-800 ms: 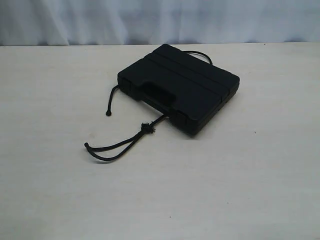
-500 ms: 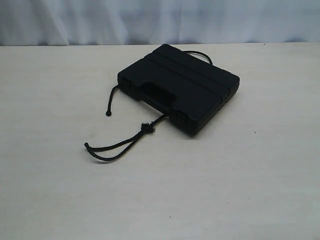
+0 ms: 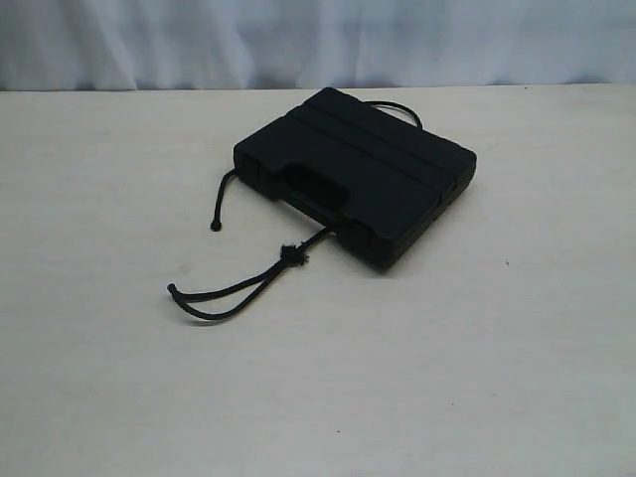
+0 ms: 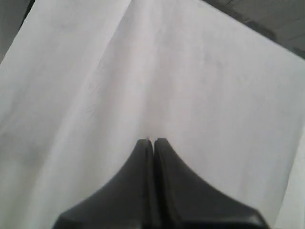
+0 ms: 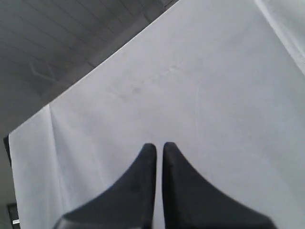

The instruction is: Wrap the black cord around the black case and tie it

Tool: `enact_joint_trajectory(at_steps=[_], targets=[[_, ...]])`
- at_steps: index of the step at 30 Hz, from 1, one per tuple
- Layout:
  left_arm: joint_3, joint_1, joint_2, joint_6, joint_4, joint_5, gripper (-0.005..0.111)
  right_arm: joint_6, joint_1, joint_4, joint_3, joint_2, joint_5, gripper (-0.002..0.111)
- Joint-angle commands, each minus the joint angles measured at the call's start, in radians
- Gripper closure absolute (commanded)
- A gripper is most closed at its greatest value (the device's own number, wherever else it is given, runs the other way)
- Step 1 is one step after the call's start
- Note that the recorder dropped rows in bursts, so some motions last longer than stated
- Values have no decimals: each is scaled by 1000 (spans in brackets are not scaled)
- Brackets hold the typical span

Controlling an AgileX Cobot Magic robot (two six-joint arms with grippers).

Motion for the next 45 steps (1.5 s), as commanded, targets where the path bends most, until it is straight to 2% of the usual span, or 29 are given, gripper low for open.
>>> enact_joint_trajectory(at_steps=[1, 4, 6, 10, 14, 17, 21, 22, 25, 28, 31, 35, 41, 45], targets=[[-144, -1, 210, -6, 10, 139, 107, 0, -6, -251, -207, 128, 282, 104], [-221, -1, 311, -6, 10, 128, 107, 0, -6, -357, -399, 288, 668, 104], [-237, 0, 335, -6, 10, 73, 107, -5, -6, -361, -494, 394, 852, 104], [-237, 0, 390, -4, 12, 27, 107, -90, -6, -342, -551, 491, 889, 104], [-251, -2, 506, 18, 46, 87, 107, -319, -6, -223, -624, 611, 991, 104], [-328, -17, 618, 70, 56, 274, 107, -506, -6, -108, -702, 718, 1157, 104], [-508, -80, 785, 350, -4, 629, 107, -665, -6, 41, -798, 869, 1294, 104], [-562, -96, 831, 480, -62, 749, 107, -704, -6, 80, -817, 905, 1317, 104], [-691, -118, 958, 815, -317, 967, 107, -782, -6, 192, -839, 991, 1325, 104], [-748, -118, 1062, 1134, -603, 1104, 107, -822, -6, 267, -840, 1061, 1288, 104], [-746, -118, 1160, 1312, -807, 1113, 107, -846, -6, 311, -840, 1117, 1280, 104], [-746, -120, 1271, 1387, -1022, 1125, 104, -863, -6, 345, -840, 1169, 1278, 104], [-746, -215, 1390, 1434, -1045, 1055, 76, -993, -6, 457, -840, 1213, 1275, 104], [-746, -298, 1480, 1425, -1060, 900, 63, -1132, -6, 592, -840, 1240, 1274, 104]])
